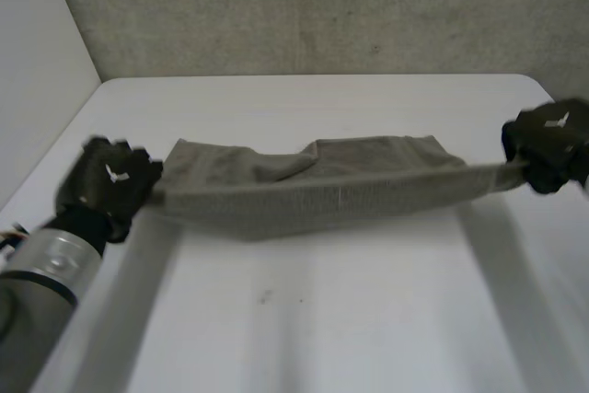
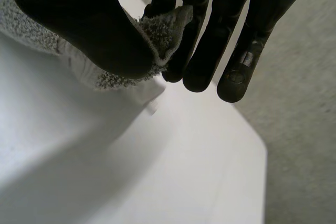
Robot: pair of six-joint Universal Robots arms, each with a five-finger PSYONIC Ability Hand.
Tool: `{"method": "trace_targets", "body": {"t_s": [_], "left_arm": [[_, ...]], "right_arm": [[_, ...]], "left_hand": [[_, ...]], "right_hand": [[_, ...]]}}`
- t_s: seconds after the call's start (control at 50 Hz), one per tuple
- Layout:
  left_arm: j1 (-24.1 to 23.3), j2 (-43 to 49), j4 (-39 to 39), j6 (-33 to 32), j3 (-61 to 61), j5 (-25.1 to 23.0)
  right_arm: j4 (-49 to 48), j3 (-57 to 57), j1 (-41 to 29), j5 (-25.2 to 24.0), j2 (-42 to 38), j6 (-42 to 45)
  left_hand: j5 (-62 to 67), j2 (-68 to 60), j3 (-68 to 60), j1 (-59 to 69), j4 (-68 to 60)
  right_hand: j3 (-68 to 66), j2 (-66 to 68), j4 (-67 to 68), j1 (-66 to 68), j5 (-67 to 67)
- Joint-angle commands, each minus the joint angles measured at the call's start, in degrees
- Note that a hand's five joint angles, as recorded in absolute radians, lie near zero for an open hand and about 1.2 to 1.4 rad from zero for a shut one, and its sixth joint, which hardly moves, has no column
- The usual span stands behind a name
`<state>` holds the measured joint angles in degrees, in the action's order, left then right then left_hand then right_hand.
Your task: Fold the towel.
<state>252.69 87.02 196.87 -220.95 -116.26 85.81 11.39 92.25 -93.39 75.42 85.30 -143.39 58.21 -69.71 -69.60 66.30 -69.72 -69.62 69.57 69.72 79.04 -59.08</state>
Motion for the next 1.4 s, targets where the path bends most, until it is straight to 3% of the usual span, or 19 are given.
{"method": "trace_targets", "body": {"t_s": [0.02,0.14,0.26,0.32,0.42,0.46,0.54,0.62,0.7,0.74,0.76,0.8,0.84,0.94,0.98,1.06,1.18,1.28,1.4], "left_arm": [[0.26,-10.80,-20.09,0.25,11.39,-3.27],[0.34,-11.70,-29.16,1.57,18.16,-5.04],[0.78,-9.59,-30.50,1.92,19.85,-5.30],[2.19,-4.14,-30.41,1.92,20.29,-6.01],[2.98,7.38,-30.06,2.01,22.92,-7.85],[2.28,16.30,-29.97,2.01,27.12,-8.55],[2.19,24.60,-29.88,2.10,33.38,-8.56],[1.93,33.81,-27.87,2.27,46.87,-8.47],[1.58,36.82,-24.17,2.80,56.67,-8.47],[1.49,37.26,-18.05,4.81,65.16,-7.95],[1.49,37.26,-18.02,4.82,65.20,-7.94],[0.70,35.95,-11.11,9.11,70.01,-7.77],[0.44,34.03,-7.85,11.57,70.82,-7.59],[0.61,27.17,-0.19,19.48,66.98,-6.36],[1.14,25.57,1.58,21.70,63.97,-6.27],[1.22,22.41,4.39,24.24,53.98,-6.71],[1.93,22.32,3.78,24.16,43.75,-6.89],[2.37,25.03,4.40,23.72,28.14,-8.90],[2.37,30.58,4.40,19.59,21.43,-11.19]], "right_arm": [[16.00,-13.56,0.49,-0.18,4.34,2.84],[21.91,-18.68,0.22,-0.10,7.33,7.23],[23.68,-16.76,0.49,-0.01,5.50,11.81],[23.50,-15.70,0.40,0.08,3.12,12.52],[23.15,-17.01,-0.39,1.49,-9.86,13.92],[22.63,-18.23,-0.65,2.01,-12.85,13.93],[19.28,-22.82,-3.03,2.98,-19.21,13.13],[10.97,-30.53,-6.71,5.87,-24.82,10.60],[1.44,-36.62,-7.51,7.20,-26.59,7.16],[-10.53,-39.50,-7.60,7.29,-26.07,3.31],[-10.60,-39.52,-7.60,7.29,-26.06,3.29],[-24.77,-38.91,-7.60,7.46,-22.83,-0.47],[-30.75,-37.68,-7.60,7.55,-20.72,-1.97],[-36.62,-33.11,-7.51,7.11,-16.14,-3.39],[-34.95,-32.05,-7.51,6.58,-15.60,-2.95],[-21.73,-30.73,-7.07,4.31,-16.65,-2.77],[-7.98,-28.02,-6.98,3.25,-19.38,1.16],[-7.08,-22.75,-6.90,3.42,-21.92,4.95],[-7.17,-18.16,-6.90,3.42,-26.41,6.02]], "left_hand": [[11.79,-10.29,-10.40,13.70,-10.28],[11.79,-10.29,-10.40,13.70,-10.28],[11.79,-10.29,-10.40,13.70,-10.28],[11.79,-10.29,-10.40,13.70,-10.28],[11.79,-10.29,-10.40,13.70,-10.28],[11.79,-10.29,-10.40,13.70,-10.28],[11.79,-10.29,-10.40,13.70,-10.28],[11.79,-10.29,-10.40,13.70,-10.28],[11.79,-10.29,-10.40,13.70,-10.28],[11.79,-10.29,-10.40,13.70,-10.28],[11.79,-10.29,-10.40,13.70,-10.28],[11.79,-10.29,-10.40,13.70,-10.28],[11.79,-10.29,-10.40,13.70,-10.28],[11.79,-10.29,-10.40,13.70,-10.28],[11.79,-10.29,-10.40,13.70,-10.28],[11.79,-10.29,-10.40,13.70,-10.28],[11.79,-10.29,-10.40,13.70,-10.28],[11.79,-10.29,-10.40,13.70,-10.28],[11.79,-10.29,-10.40,13.70,-10.28]], "right_hand": [[-10.38,10.43,10.28,0.96,-10.92],[-10.38,10.43,10.28,0.96,-10.92],[-10.38,10.43,10.28,0.96,-10.92],[-10.38,10.43,10.28,0.96,-10.92],[-10.38,10.43,10.28,0.96,-10.92],[-10.38,10.43,10.28,0.96,-10.92],[-10.38,10.43,10.28,0.96,-10.92],[-10.38,10.43,10.28,0.96,-10.92],[-10.38,10.43,10.28,0.96,-10.92],[-10.38,10.43,10.28,0.96,-10.92],[-10.38,10.43,10.28,0.96,-10.92],[-10.38,10.43,10.28,0.96,-10.92],[-10.38,10.43,10.28,0.96,-10.92],[-10.38,10.43,10.28,0.96,-10.92],[-10.38,10.43,10.28,0.96,-10.92],[-10.38,10.43,10.28,0.96,-10.92],[-10.38,10.43,10.28,0.96,-10.92],[-10.38,10.43,10.28,0.96,-10.92],[-10.38,10.43,10.28,0.96,-10.92]]}}
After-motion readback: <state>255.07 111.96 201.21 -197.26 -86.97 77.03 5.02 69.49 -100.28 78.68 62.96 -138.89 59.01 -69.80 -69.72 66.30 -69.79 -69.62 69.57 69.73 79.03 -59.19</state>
